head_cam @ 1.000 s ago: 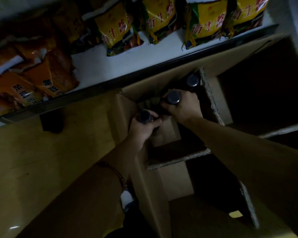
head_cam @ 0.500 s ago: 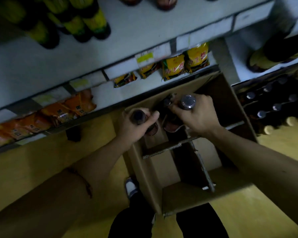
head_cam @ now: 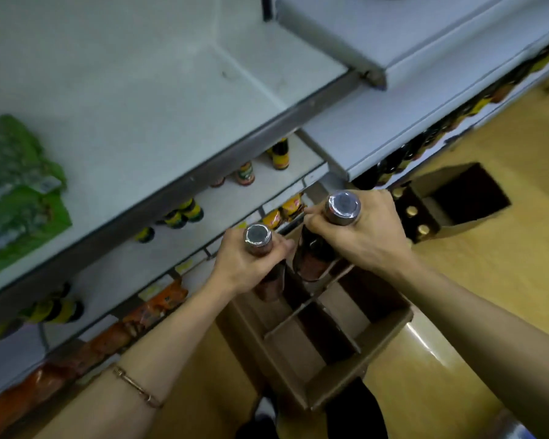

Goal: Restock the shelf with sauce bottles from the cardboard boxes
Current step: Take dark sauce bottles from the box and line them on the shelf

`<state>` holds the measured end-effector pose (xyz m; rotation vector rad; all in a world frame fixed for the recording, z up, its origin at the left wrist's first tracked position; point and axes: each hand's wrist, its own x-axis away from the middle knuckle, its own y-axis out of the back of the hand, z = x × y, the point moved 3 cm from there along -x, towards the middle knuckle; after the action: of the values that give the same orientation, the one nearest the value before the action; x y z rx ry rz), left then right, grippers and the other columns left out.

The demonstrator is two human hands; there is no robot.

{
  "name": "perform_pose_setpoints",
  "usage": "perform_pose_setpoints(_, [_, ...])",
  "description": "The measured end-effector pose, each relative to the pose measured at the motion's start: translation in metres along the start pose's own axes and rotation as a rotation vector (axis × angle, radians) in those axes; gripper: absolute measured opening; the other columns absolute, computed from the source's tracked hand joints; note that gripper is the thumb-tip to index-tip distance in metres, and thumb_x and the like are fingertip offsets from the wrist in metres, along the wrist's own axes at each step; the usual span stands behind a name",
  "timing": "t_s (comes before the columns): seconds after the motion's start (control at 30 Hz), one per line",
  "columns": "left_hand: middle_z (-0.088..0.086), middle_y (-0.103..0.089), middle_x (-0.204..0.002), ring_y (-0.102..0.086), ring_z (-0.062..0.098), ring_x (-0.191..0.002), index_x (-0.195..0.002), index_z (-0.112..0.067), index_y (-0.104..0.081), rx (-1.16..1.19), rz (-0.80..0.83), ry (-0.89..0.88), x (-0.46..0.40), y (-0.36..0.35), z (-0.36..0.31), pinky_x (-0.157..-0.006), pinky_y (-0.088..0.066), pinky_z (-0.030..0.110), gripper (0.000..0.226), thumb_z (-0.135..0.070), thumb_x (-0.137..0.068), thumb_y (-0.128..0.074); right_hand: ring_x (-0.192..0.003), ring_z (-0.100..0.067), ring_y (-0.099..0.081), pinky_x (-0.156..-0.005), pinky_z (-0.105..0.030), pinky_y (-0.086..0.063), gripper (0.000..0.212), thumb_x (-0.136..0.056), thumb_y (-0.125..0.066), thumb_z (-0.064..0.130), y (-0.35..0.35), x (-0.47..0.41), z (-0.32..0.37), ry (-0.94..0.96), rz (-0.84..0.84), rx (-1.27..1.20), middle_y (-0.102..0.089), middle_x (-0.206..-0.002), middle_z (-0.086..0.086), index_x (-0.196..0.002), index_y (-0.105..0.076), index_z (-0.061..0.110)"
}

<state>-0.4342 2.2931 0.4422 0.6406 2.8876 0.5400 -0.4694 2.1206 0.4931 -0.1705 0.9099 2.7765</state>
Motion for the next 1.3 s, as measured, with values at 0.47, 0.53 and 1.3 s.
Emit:
perform_pose_setpoints(0.47, [0.011, -0.072, -0.07, -0.07, 0.034, -0.076, -0.051, -0.025, -0.069, 0.083, 0.275, -0.371, 0.013, 0.064, -0.263, -0.079, -0.055, 0.051, 0.013, -0.026, -0.062, -0.074, -0.065, -0.03, -0.07, -0.058, -0.044, -0.057, 0.028, -0.07, -0.073, 0.014, 0.169, 0.07, 0.224, 0.069, -0.512, -0.001, -0.069, -0.072, -0.024, -0.072, -0.064, -0.012])
perform_pose_setpoints(0.53, [0.005, -0.072, -0.066, -0.07, 0.035, -0.078, -0.048, -0.026, -0.068, 0.121, 0.365, -0.388, 0.019, 0.063, -0.294, -0.08, -0.057, 0.045, 0.014, -0.027, -0.06, -0.075, -0.055, -0.014, -0.069, -0.054, -0.031, -0.055, 0.021, -0.075, -0.07, 0.003, 0.189, 0.082, 0.249, 0.06, -0.552, -0.047, -0.069, -0.07, -0.025, -0.074, -0.064, -0.016])
perform_pose_setpoints(1.3, [0.017, -0.067, -0.066, -0.069, 0.028, -0.066, -0.046, -0.011, -0.06, 0.274, 0.745, -0.466, 0.079, -0.099, -0.477, -0.07, -0.055, 0.034, 0.036, 0.006, -0.078, -0.064, -0.052, -0.022, -0.067, -0.063, -0.035, -0.056, 0.019, -0.072, -0.067, 0.007, 0.402, 0.198, 0.29, 0.005, -0.729, 0.072, -0.071, -0.06, -0.014, -0.057, -0.067, -0.005])
